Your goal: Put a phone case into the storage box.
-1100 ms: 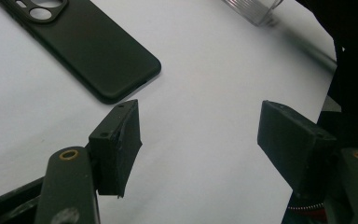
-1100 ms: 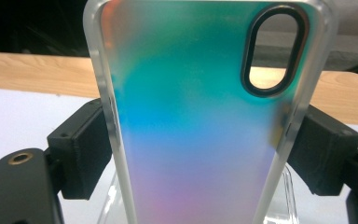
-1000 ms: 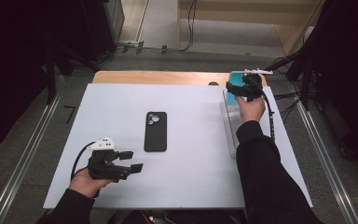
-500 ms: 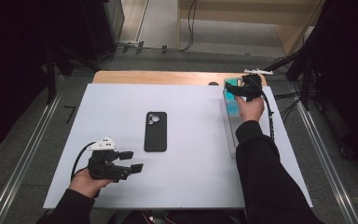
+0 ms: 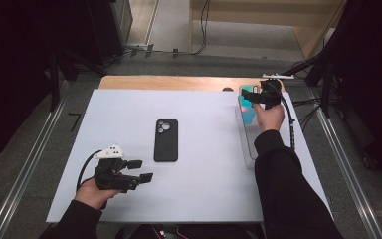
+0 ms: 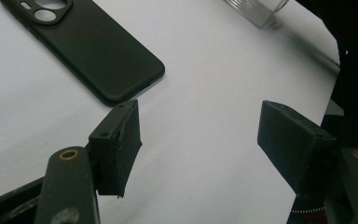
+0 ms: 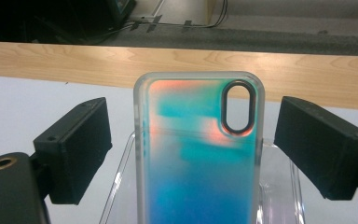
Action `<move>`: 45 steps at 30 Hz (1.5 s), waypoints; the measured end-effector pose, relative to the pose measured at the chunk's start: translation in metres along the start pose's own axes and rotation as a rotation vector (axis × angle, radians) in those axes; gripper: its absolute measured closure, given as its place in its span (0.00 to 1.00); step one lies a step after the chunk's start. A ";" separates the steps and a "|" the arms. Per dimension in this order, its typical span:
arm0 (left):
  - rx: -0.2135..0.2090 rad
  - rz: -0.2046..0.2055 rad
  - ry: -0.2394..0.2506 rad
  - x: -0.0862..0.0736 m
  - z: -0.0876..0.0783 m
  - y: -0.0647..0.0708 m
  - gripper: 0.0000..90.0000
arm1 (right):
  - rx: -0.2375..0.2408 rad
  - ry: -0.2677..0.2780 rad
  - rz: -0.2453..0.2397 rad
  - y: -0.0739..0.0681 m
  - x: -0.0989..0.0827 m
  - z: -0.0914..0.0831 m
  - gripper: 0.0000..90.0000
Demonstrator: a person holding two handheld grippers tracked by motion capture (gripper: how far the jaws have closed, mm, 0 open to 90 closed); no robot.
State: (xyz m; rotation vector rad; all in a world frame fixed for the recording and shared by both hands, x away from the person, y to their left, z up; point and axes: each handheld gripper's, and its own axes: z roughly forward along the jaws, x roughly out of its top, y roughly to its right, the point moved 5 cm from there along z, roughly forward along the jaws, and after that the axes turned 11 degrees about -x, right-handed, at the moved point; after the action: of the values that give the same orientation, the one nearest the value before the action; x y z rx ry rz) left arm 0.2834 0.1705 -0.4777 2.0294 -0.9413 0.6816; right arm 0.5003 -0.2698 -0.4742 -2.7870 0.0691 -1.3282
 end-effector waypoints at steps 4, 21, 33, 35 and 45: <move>0.000 -0.002 0.005 0.003 0.001 -0.001 0.34 | 0.004 0.009 0.001 0.003 0.001 -0.012 0.10; 0.015 -0.028 0.015 0.014 0.005 -0.006 0.34 | 0.193 -0.005 -0.090 -0.009 -0.011 -0.066 0.12; 0.010 -0.032 0.012 0.020 0.010 -0.009 0.32 | 0.321 -0.026 -0.157 -0.030 -0.035 -0.097 0.13; 0.010 -0.031 0.014 0.021 0.011 -0.009 0.32 | 0.340 -0.026 -0.161 -0.032 -0.039 -0.102 0.13; 0.023 -0.043 0.017 0.024 0.012 -0.012 0.32 | 0.408 -0.034 -0.198 -0.042 -0.059 -0.125 0.14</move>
State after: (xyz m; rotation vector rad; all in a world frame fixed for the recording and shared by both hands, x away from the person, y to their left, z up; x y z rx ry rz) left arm 0.3088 0.1570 -0.4724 2.0548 -0.8810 0.6880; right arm 0.3668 -0.2275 -0.4383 -2.5136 -0.4386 -1.1691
